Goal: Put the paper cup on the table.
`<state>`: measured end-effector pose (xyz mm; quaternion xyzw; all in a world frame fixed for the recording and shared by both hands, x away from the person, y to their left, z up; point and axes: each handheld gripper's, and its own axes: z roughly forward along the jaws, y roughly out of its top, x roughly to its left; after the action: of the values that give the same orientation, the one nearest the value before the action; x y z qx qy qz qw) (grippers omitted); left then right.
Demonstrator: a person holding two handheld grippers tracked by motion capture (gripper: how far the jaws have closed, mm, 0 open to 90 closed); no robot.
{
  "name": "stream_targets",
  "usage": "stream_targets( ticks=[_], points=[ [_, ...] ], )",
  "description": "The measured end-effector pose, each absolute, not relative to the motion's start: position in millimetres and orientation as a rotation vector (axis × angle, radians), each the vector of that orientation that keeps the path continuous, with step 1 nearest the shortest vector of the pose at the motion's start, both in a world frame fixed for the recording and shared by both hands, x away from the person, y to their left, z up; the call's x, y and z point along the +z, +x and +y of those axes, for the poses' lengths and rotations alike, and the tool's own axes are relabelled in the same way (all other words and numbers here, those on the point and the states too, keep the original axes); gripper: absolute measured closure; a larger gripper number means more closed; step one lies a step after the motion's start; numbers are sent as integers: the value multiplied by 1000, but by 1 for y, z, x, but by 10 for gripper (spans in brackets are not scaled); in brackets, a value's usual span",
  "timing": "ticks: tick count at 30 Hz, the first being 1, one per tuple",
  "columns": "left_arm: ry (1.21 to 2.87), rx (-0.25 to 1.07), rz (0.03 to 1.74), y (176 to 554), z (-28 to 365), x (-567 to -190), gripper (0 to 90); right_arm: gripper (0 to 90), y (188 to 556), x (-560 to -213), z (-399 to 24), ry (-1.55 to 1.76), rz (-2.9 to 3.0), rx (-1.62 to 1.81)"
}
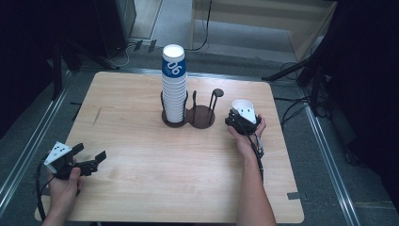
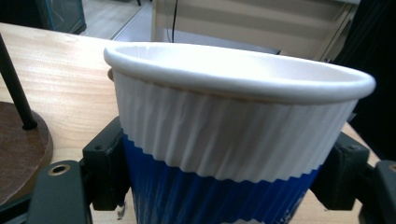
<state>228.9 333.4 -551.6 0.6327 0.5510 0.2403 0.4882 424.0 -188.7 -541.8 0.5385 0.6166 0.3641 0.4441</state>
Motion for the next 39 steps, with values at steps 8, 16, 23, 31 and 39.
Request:
stream_targets(
  ticks=[8, 16, 23, 31, 39],
  points=[
    [1553, 593, 1334, 229, 332, -552, 0, 195, 423, -541, -194, 1381, 1543, 920],
    [1555, 596, 1326, 229, 332, -551, 0, 129, 421, -538, -199, 1424, 1570, 928],
    [1549, 589, 1324, 228, 332, -551, 0, 0, 415, -527, -202, 1444, 1600, 1014],
    [1559, 599, 1323, 228, 331, -551, 0, 0, 399, -517, -205, 1439, 1577, 1060],
    [1556, 598, 1324, 228, 332, -551, 0, 0, 380, -506, -207, 1399, 1583, 1080]
  ],
)
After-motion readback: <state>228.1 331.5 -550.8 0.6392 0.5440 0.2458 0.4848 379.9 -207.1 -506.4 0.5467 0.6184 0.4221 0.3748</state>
